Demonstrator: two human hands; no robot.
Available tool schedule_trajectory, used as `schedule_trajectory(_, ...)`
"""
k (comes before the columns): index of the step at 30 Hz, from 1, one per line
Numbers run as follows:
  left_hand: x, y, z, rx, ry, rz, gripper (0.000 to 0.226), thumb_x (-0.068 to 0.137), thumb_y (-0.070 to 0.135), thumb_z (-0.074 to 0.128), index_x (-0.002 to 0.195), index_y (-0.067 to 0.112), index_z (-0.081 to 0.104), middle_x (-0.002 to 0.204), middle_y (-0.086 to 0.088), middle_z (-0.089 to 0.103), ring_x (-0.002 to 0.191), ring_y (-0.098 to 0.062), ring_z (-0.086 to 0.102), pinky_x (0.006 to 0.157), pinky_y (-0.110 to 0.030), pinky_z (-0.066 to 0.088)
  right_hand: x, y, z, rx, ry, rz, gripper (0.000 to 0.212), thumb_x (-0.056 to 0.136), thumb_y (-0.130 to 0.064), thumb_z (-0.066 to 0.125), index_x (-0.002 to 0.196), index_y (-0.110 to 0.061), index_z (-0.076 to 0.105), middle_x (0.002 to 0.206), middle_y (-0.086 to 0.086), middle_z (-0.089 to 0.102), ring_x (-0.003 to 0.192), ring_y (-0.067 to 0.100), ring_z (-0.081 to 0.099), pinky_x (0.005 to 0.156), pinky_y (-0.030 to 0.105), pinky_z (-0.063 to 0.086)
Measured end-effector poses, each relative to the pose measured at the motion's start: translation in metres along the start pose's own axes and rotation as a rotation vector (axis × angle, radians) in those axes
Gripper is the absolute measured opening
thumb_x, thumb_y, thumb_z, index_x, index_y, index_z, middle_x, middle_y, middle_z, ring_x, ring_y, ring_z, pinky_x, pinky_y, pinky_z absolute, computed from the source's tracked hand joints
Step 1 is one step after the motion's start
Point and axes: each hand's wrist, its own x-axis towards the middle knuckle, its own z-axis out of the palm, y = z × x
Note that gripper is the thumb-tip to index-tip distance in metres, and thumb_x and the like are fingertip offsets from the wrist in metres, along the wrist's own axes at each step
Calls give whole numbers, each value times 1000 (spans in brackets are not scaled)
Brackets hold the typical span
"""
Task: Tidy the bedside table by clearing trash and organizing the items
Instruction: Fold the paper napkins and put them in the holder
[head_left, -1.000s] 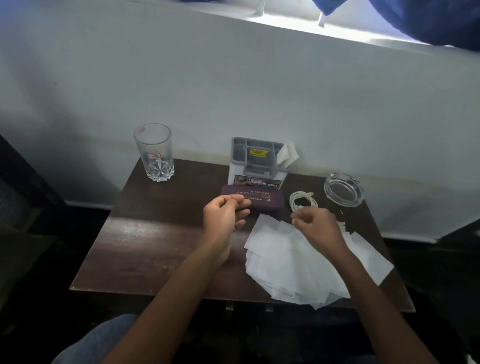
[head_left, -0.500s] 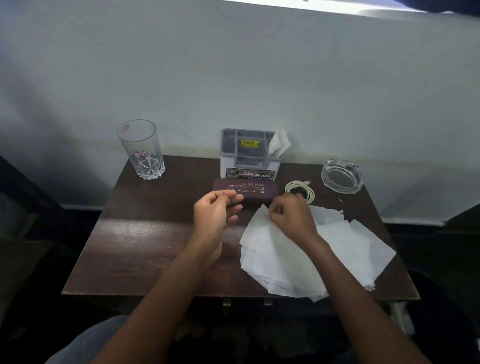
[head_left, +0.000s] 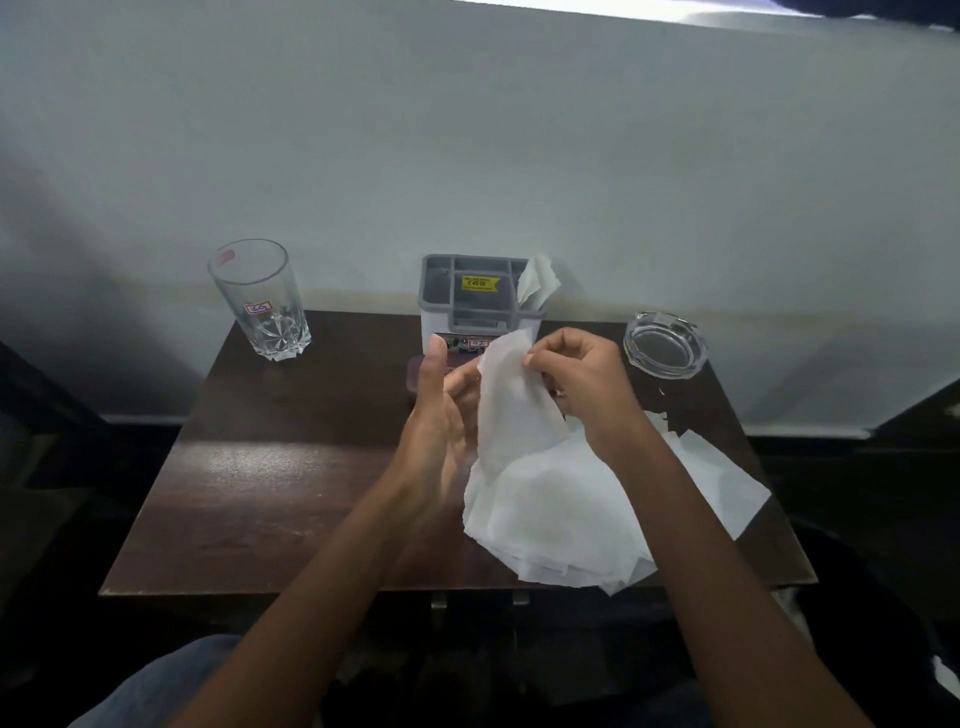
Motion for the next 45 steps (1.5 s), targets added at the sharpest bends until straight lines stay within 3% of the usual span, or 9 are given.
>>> schedule_trajectory(5, -4, -5, 4, -86, -66, -23, 59, 80, 41, 63, 124, 4, 56, 121, -20, 63, 113, -33, 61, 99, -47, 45, 2, 2, -2, 7, -2, 77, 17, 78, -1, 64, 66, -13, 61, 71, 9, 59, 68, 22, 51, 63, 31, 43)
schedule_trajectory(9, 8, -12, -2, -105, 164, -102, 32, 93, 18, 52, 120, 0, 57, 110, -17, 69, 103, -31, 66, 97, -45, 47, 0, -7, -20, -6, -241, 147, 5, 83, -7, 63, 79, -8, 66, 71, 6, 65, 58, 16, 60, 53, 25, 51)
schedule_trajectory(14, 12, -6, -14, -128, 335, -105, 16, 97, 14, 45, 94, 7, 59, 89, -9, 68, 83, -22, 65, 87, -40, 50, 10, 4, -60, -341, -10, 90, 10, 83, -1, 58, 81, -6, 66, 71, 8, 63, 59, 16, 57, 55, 23, 46)
schedule_trajectory(18, 14, -2, -26, -86, 402, -108, 16, 94, 18, 48, 101, 8, 59, 91, -8, 67, 85, -25, 65, 85, -41, 51, 14, 32, -72, -814, -150, 122, 15, 76, 2, 66, 90, -3, 70, 76, 2, 61, 65, 13, 54, 55, 17, 42)
schedule_trajectory(26, 18, -4, -28, -38, 382, -118, 12, 93, 19, 50, 89, 12, 58, 91, -7, 67, 87, -26, 64, 94, -46, 49, 21, 60, -62, -910, -73, 87, 22, 69, -3, 67, 65, -23, 59, 77, 1, 61, 81, 25, 62, 78, 36, 52)
schedule_trajectory(32, 18, -3, -30, -46, 358, -105, 11, 92, 21, 52, 93, 13, 59, 95, -7, 67, 90, -27, 64, 90, -43, 50, 21, 51, -64, -760, -70, 62, 22, 66, 6, 71, 61, -14, 63, 60, -6, 58, 59, 7, 53, 53, 18, 41)
schedule_trajectory(37, 19, -2, -28, -16, 326, -94, 16, 91, 23, 53, 95, 12, 63, 92, -7, 69, 89, -26, 65, 91, -43, 50, 10, 21, -70, -424, -207, 26, 27, 66, 14, 71, 60, -10, 60, 70, 13, 64, 69, 18, 59, 70, 25, 47)
schedule_trajectory(40, 19, -2, -26, -15, 306, -90, 15, 91, 23, 53, 87, 14, 64, 85, -5, 70, 85, -25, 66, 90, -42, 50, -1, -1, -70, -297, -384, 1, 24, 68, 15, 70, 65, -6, 59, 68, 10, 62, 66, 13, 60, 66, 16, 48)
schedule_trajectory(45, 17, -4, -21, -77, 209, -170, 29, 88, 26, 54, 109, 9, 65, 104, -11, 69, 103, -32, 65, 94, -49, 49, -7, -21, -55, -72, -511, -49, 26, 66, 12, 73, 73, -9, 60, 74, 9, 61, 67, 14, 58, 69, 20, 48)
